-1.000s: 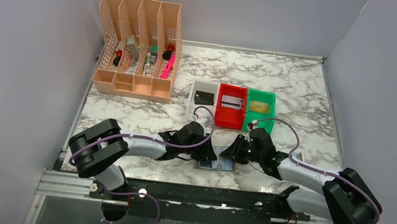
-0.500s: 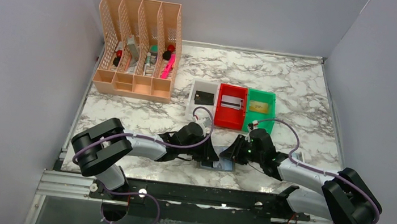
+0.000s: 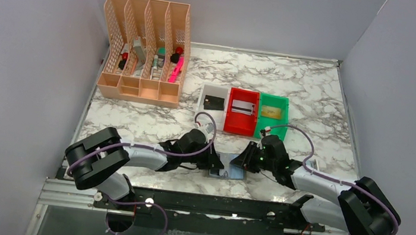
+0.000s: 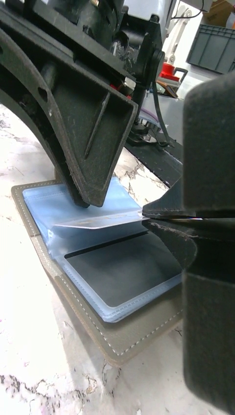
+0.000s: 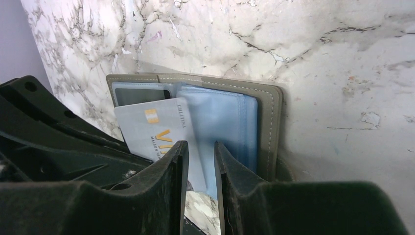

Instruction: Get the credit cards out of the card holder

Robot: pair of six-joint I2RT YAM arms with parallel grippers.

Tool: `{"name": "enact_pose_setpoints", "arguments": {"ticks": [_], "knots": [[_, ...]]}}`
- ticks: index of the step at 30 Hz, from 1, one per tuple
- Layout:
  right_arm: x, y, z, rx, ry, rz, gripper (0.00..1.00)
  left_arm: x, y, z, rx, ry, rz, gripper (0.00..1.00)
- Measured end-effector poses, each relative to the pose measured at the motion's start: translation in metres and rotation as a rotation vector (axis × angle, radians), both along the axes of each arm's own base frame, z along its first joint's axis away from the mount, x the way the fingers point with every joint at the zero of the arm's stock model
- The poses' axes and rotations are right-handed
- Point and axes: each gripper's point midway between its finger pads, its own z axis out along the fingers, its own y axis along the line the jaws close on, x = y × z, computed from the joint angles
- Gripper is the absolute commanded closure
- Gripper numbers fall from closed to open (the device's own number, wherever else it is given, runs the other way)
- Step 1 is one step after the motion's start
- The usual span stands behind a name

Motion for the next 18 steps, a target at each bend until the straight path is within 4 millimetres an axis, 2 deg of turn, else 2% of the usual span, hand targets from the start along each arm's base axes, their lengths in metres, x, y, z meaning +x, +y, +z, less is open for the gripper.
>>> {"name": "enact_pose_setpoints", "arguments": {"ticks": [7, 11, 14, 18], "knots": [[-0.002, -0.002, 0.003, -0.003, -0.006, 0.005, 0.60, 0.007, 0.013, 0.005, 0.067, -0.039, 0.020, 1.00], [-0.005, -0.007, 0.009, -0.038, -0.021, 0.032, 0.56, 0.016, 0.016, 0.016, 0.116, -0.091, 0.027, 1.00], [-0.001, -0.006, 0.025, -0.053, -0.061, 0.056, 0.51, 0.019, 0.022, 0.025, 0.134, -0.131, 0.032, 1.00], [0.008, -0.001, 0.052, -0.032, -0.137, 0.074, 0.38, 0.022, 0.031, 0.034, 0.146, -0.170, 0.037, 1.00]]}}
